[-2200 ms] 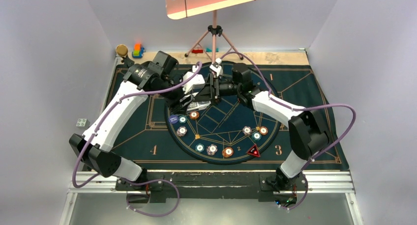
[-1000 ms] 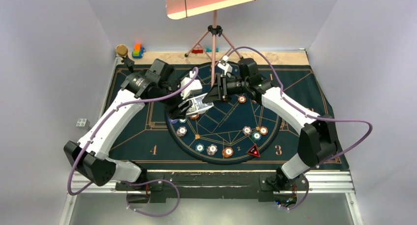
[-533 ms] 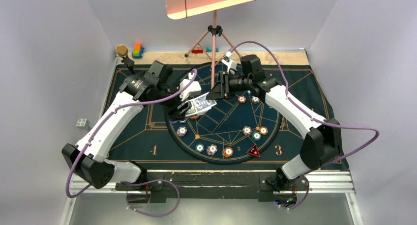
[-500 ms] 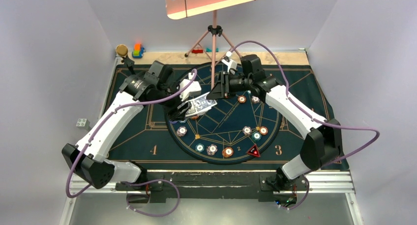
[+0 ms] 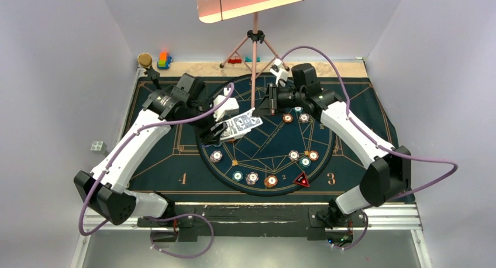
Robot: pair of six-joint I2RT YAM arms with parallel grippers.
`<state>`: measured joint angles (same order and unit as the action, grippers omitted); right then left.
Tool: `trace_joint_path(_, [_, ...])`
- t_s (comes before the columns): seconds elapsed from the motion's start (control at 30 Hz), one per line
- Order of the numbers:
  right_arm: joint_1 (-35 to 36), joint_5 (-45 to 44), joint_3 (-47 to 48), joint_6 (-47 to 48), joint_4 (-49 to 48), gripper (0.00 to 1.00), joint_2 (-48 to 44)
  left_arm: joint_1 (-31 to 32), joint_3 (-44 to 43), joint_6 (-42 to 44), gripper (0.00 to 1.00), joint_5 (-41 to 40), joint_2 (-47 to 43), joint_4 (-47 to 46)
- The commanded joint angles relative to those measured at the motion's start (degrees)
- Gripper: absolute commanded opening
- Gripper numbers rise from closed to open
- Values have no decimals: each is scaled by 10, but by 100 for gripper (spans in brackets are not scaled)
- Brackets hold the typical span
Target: Distribute texas hold em gaming equipment
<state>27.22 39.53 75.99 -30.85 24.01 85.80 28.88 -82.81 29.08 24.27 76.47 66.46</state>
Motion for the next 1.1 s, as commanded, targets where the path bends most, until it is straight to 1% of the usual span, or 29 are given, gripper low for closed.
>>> trace_joint_path(0.0, [-18, -7, 26, 5, 10, 5, -36, -7, 1, -6, 0, 22, -20, -34])
trace_joint_path(0.1, [-25, -1, 26, 0, 7, 0, -44, -8, 5, -5, 0, 23, -22, -35])
trace_joint_path(0.13, [-26, 1, 26, -2, 6, 0, -47, -8, 6, -6, 0, 23, -23, -36])
trace_joint_path(0.33, [-49, 29, 29, -26, -12, 0, -61, -10, 11, -3, 0, 22, -24, -37])
trace_joint_path(0.43, [-87, 34, 41, -35, -14, 0, -74, -11, 14, -2, 0, 22, -26, -31])
trace_joint_path(0.5, [-113, 51, 38, -49, -35, 0, -80, -11, 15, -3, 0, 24, -31, -31])
trace_joint_path(0.67, [-148, 75, 31, -73, -64, 0, -67, -12, 23, -6, 0, 29, -42, -31])
trace_joint_path(0.73, [-154, 69, 23, -76, -76, 0, -58, -13, 27, -8, 0, 34, -47, -31])
trace_joint_path(0.8, [-155, 67, 8, -83, -98, 0, -40, -11, 30, -10, 0, 40, -50, -30])
trace_joint_path(0.87, [-144, 72, -11, -106, -141, 0, -8, -12, 24, -10, 0, 41, -52, -25])
trace_joint_path(0.97, [-108, 47, -17, -112, -176, 0, 44, -12, 12, -9, 0, 41, -51, -12])
trace_joint_path(1.07, [-56, 16, -2, -118, -209, 0, 100, -12, 7, -9, 0, 40, -56, -6])
